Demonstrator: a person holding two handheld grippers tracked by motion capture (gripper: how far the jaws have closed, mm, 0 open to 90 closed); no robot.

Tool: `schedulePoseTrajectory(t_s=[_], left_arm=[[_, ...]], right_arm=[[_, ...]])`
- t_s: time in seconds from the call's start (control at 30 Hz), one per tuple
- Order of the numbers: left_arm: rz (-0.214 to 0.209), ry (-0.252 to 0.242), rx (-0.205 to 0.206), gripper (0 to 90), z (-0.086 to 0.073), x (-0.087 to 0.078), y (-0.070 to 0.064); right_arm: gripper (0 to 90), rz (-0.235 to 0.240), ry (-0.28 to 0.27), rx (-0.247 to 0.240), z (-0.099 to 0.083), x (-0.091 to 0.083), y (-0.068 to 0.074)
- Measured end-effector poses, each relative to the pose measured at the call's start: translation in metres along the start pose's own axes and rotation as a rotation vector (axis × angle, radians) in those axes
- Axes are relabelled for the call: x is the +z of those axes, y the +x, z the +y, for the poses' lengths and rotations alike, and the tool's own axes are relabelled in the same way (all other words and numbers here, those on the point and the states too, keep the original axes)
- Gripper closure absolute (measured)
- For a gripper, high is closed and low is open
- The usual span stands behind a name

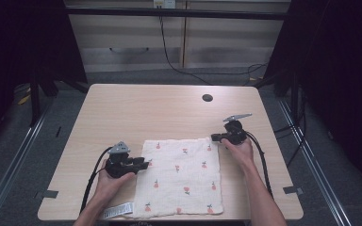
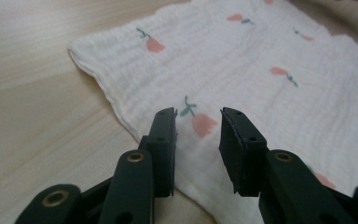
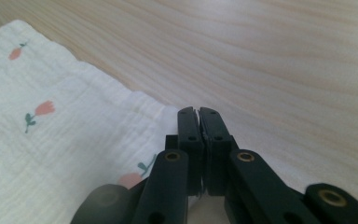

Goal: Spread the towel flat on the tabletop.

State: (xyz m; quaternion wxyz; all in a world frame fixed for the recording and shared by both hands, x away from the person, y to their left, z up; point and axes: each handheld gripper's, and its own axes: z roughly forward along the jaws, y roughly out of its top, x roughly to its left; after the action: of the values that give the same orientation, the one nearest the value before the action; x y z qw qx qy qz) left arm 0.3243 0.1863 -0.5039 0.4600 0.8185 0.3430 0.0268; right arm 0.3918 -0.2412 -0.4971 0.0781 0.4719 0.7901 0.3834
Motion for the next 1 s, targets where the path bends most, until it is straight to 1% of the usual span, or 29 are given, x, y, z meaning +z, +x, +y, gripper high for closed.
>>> schedulePoseTrajectory(t_s=[0.03,0.07,0.1,0.13,0.2,0.23,0.27,0.3,0.33,0.37,0.4,0.43,0.47,0.53,0.57,0.6,0.63,0.7,0.73,0.77,0.8,0.83,0.9,0.97,1.0], left_arm=[[0.004,-0.007,-0.007,63.9,0.002,-0.002,0.002],[0.008,-0.018,-0.013,63.9,0.005,-0.004,0.005],[0.011,-0.054,-0.031,63.5,0.008,-0.008,0.011],[0.016,-0.062,-0.05,63.5,0.01,-0.011,0.016],[0.036,-0.066,-0.071,63.4,0.014,-0.013,0.026],[0.043,-0.086,-0.086,63.4,0.016,-0.013,0.032],[0.037,-0.084,-0.105,63.5,0.018,-0.013,0.036],[0.046,-0.069,-0.1,63.4,0.021,-0.01,0.041],[0.053,-0.077,-0.102,63.4,0.022,-0.009,0.043],[0.041,-0.056,-0.105,63.4,0.025,-0.005,0.048],[0.036,-0.047,-0.104,62.0,0.027,-0.002,0.049],[0.04,-0.04,-0.097,61.1,0.029,0.001,0.051],[0.051,-0.021,-0.096,61.0,0.033,0.005,0.054],[0.063,-0.015,-0.116,60.4,0.039,0.011,0.061],[0.06,-0.021,-0.114,60.4,0.042,0.013,0.063],[0.054,-0.011,-0.111,60.5,0.045,0.016,0.064],[0.064,0.013,-0.094,60.6,0.048,0.02,0.064],[0.067,0.031,-0.091,63.6,0.052,0.026,0.065],[0.083,0.02,-0.079,65.5,0.054,0.028,0.064],[0.073,0.014,-0.076,69.0,0.054,0.029,0.064],[0.065,0.018,-0.082,71.1,0.055,0.031,0.065],[0.072,0.029,-0.083,71.2,0.054,0.034,0.065],[0.047,0.041,-0.082,71.5,0.052,0.038,0.065],[0.068,0.061,-0.067,71.3,0.05,0.042,0.064],[0.056,0.059,-0.073,71.0,0.049,0.043,0.065]], right_arm=[[89.0,0.006,-0.019,-0.002,0.003,-0.005,0.0],[89.0,0.006,-0.019,-0.002,0.003,-0.005,0.0],[89.0,0.007,-0.028,0.002,0.004,-0.006,0.001],[89.0,0.013,-0.037,0.007,0.004,-0.009,0.0],[89.0,0.022,-0.049,0.009,0.005,-0.012,0.001],[89.1,0.029,-0.054,0.007,0.005,-0.013,0.002],[89.1,0.039,-0.065,0.013,0.006,-0.014,0.002],[89.1,0.045,-0.073,0.016,0.006,-0.014,0.003],[89.1,0.049,-0.08,0.019,0.006,-0.015,0.004],[89.2,0.052,-0.08,0.025,0.006,-0.015,0.005],[89.2,0.055,-0.085,0.011,0.007,-0.015,0.006],[89.2,0.057,-0.086,0.017,0.007,-0.015,0.006],[89.2,0.058,-0.087,0.018,0.007,-0.016,0.007],[89.2,0.064,-0.093,0.015,0.006,-0.017,0.009],[89.2,0.066,-0.095,0.014,0.006,-0.017,0.009],[89.2,0.069,-0.094,0.009,0.006,-0.018,0.01],[89.2,0.07,-0.096,0.005,0.006,-0.018,0.011],[89.2,0.07,-0.097,0.005,0.005,-0.019,0.011],[89.2,0.069,-0.099,0.008,0.005,-0.019,0.011],[89.2,0.069,-0.103,0.009,0.005,-0.02,0.011],[89.1,0.072,-0.102,0.008,0.005,-0.021,0.011],[89.1,0.073,-0.103,0.006,0.005,-0.021,0.011],[89.2,0.07,-0.102,0.004,0.004,-0.023,0.01],[89.1,0.067,-0.106,0.009,0.003,-0.025,0.009],[89.1,0.068,-0.105,0.012,0.003,-0.025,0.008]])
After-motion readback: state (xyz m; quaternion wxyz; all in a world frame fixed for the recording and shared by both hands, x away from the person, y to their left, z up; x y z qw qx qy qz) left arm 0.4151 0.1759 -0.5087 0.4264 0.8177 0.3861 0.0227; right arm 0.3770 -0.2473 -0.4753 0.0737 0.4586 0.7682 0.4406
